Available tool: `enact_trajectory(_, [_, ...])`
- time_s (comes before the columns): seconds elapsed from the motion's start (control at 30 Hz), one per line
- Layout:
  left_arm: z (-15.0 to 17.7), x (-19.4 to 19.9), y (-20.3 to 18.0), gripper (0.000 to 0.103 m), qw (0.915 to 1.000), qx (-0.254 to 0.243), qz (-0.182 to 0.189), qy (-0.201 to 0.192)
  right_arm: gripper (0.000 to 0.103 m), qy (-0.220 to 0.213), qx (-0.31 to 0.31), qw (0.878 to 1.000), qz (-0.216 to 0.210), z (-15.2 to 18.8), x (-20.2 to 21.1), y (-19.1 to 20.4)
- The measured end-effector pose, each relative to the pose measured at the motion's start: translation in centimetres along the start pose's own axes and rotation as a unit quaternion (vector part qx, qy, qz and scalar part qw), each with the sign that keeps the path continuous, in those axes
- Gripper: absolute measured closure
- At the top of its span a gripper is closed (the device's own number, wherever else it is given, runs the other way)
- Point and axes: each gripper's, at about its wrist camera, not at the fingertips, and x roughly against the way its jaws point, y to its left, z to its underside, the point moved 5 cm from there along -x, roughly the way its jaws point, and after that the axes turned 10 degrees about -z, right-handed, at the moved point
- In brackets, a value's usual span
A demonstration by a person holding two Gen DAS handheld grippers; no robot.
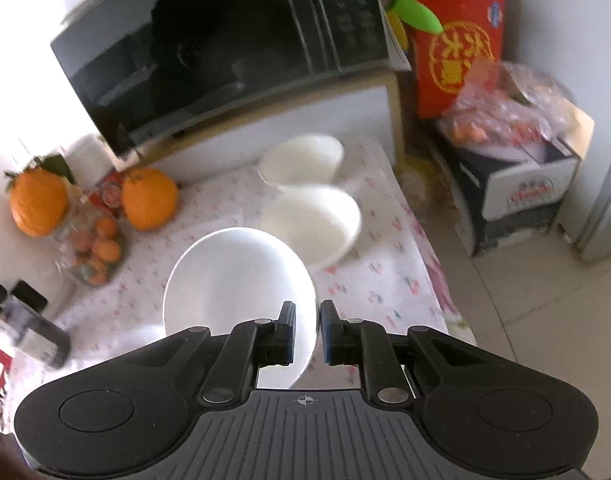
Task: Organize plates and bowls
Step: 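Lift the white bowl with both tools and carry it over the large cream bowl, then lower the white bowl into the cream bowl and open both tools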
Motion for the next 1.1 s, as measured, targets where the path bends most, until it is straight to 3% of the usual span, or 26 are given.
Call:
enact_trajectory(0.3, [2.0, -1.1, -0.6, 0.086, 0.9990, -0.028, 0.002, 0.034, 0.088, 0.065, -0.039, 0.997, 0.012, 1.8, -2.0, -2.6])
enact_trajectory(0.7, [3.4, -2.0, -1.1, 0.085, 0.9965, -0.048, 0.013, 0.067, 0.088, 0.090, -0.047, 0.994, 0.030, 2.5, -2.7, -3.8])
enact_trajectory(1.03, [3.2, -1.9, -1.6, 0.075, 0.9964, -0.066, 0.008, 0.052, 0.087, 0.097, -0.067, 0.993, 0.018, 2.3, -3.0, -4.5])
enact_trajectory(1.1, [3.1, -1.7, -1.5, 0.073, 0.9966, -0.068, 0.005, 0.046, 0.082, 0.097, -0.068, 0.993, 0.018, 2.3, -3.0, -4.6])
